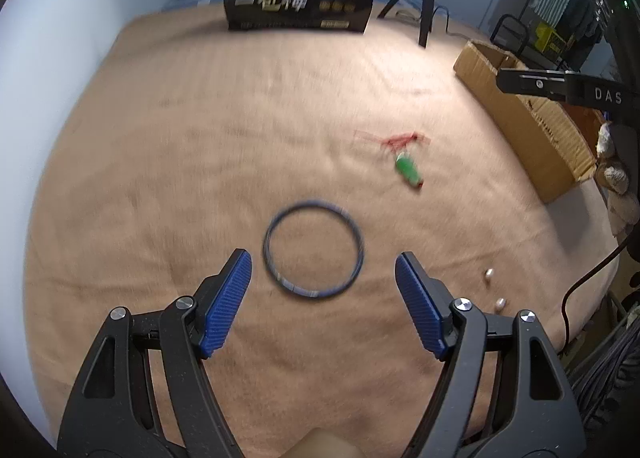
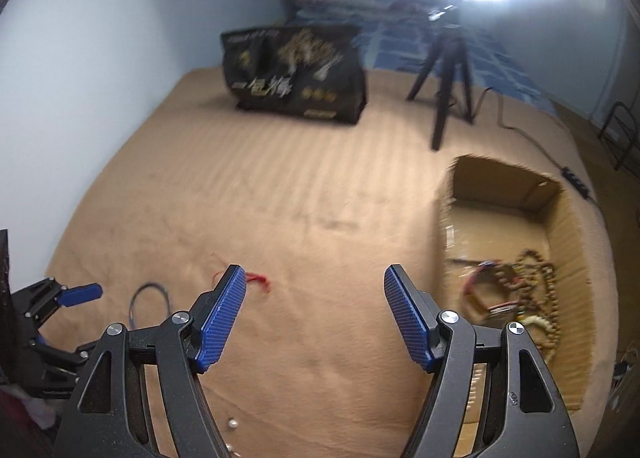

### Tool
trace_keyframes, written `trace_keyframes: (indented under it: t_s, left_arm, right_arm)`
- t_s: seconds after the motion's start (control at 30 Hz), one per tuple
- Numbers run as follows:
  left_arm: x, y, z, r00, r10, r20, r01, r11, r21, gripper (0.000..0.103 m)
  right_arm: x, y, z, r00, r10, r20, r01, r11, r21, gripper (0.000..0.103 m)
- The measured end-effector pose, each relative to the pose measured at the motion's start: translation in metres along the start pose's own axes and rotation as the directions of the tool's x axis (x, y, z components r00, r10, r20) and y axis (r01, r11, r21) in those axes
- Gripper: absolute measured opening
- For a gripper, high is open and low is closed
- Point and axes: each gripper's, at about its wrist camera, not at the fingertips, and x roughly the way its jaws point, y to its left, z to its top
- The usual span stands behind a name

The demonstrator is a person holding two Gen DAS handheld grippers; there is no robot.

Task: Organize jewelry
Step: 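Move both tools back toward the blue bangle and the jade pendant, then grasp the thin blue bangle with the left tool while the right tool grasps the green jade pendant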

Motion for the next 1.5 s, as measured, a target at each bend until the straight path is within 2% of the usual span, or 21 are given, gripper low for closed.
trace_keyframes:
  t_s: [0.27,0.47,0.7,0.97,1.07,1.23,1.33,1.5]
  left_arm:
    - [0.012,0.005,-0.009,0.999,-0.014,-0.034,0.014,1.000,-0.016,0.077]
    - [0.020,0.002,-0.007,0.999,-0.019,-0.045,0.019,1.000,-0.014,0.077]
    - [0.036,-0.004,-0.003,0.996,-0.011,-0.087,0.009,1.000,-0.014,0.077]
    - [0.039,0.001,0.002,0.997,-0.003,-0.080,-0.001,0.999,-0.047,0.077]
    - [0.041,-0.001,0.002,0.997,0.007,-0.080,-0.010,0.999,-0.037,0.077]
    - [0.045,-0.005,0.006,0.997,0.019,-0.081,-0.022,0.999,-0.040,0.077]
    - [0.050,-0.010,0.007,0.996,0.036,-0.085,-0.037,0.999,-0.013,0.080]
    - [0.051,-0.013,0.008,0.996,0.039,-0.079,-0.039,0.999,0.002,0.081]
  right_arm:
    - [0.032,0.032,-0.009,0.996,0.032,-0.089,-0.037,0.998,-0.055,0.071]
    - [0.055,0.045,-0.016,0.990,0.034,-0.135,-0.040,0.998,-0.047,0.071]
    - [0.068,0.052,-0.018,0.985,0.048,-0.165,-0.058,0.997,-0.057,0.071]
    - [0.087,0.064,-0.020,0.978,0.051,-0.203,-0.071,0.993,-0.092,0.071]
    - [0.094,0.064,-0.020,0.976,0.047,-0.213,-0.069,0.993,-0.096,0.062]
    - [0.099,0.067,-0.020,0.975,0.034,-0.220,-0.060,0.992,-0.112,0.060]
    - [0.100,0.070,-0.022,0.975,0.026,-0.220,-0.055,0.990,-0.126,0.052]
    - [0.101,0.067,-0.022,0.974,0.024,-0.223,-0.053,0.991,-0.127,0.048]
